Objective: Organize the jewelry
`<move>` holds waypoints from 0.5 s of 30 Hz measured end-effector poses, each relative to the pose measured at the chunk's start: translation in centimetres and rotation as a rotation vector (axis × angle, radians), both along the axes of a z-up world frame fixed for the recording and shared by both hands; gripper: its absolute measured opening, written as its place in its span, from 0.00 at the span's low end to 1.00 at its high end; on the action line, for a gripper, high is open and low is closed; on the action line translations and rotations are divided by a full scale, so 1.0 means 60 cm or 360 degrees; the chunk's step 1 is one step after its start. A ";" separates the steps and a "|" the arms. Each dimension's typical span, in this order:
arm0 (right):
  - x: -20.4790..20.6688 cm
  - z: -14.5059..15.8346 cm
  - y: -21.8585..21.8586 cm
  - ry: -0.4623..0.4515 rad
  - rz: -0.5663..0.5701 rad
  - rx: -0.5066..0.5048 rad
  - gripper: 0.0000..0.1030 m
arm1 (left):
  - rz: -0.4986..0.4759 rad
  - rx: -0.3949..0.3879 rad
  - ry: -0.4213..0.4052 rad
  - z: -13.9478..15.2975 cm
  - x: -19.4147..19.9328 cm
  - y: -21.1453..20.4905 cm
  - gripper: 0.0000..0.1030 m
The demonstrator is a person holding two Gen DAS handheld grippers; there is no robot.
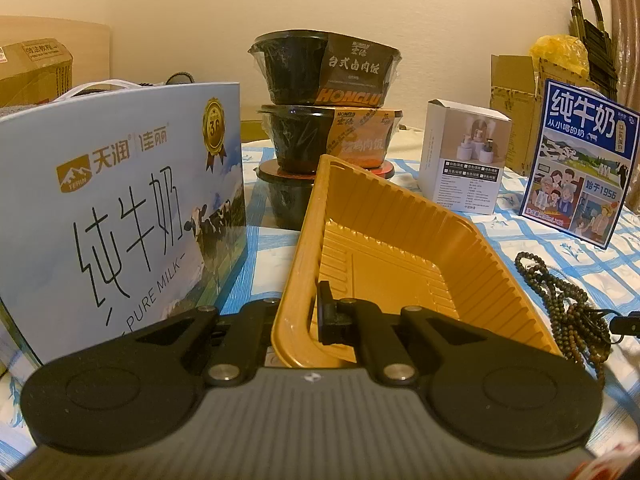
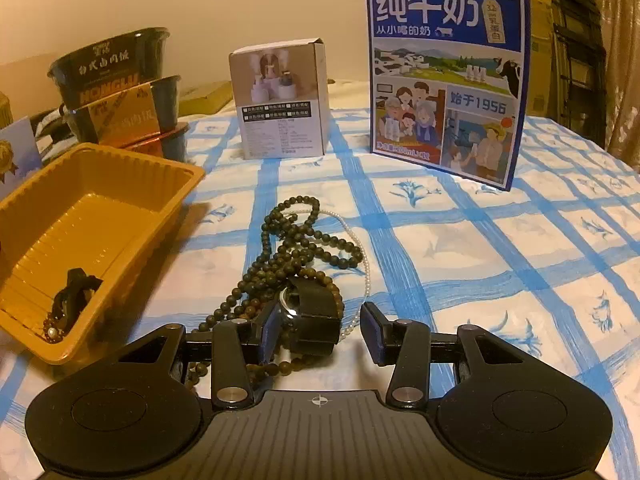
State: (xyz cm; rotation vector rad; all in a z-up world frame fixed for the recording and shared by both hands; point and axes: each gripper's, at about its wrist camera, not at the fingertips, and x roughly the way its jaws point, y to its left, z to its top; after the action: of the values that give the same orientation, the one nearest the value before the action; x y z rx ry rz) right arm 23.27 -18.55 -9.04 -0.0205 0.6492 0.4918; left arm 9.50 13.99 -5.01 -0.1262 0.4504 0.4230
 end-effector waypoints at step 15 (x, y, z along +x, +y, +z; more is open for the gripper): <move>0.025 0.001 -0.015 0.0206 -0.0069 0.0142 0.22 | -0.0004 0.0004 0.0000 0.002 0.002 -0.003 0.06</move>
State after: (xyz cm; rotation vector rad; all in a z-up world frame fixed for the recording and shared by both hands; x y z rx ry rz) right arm 24.75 -19.44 -8.98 0.1099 0.7526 0.4825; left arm 9.59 13.80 -4.88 -0.1232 0.4499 0.4208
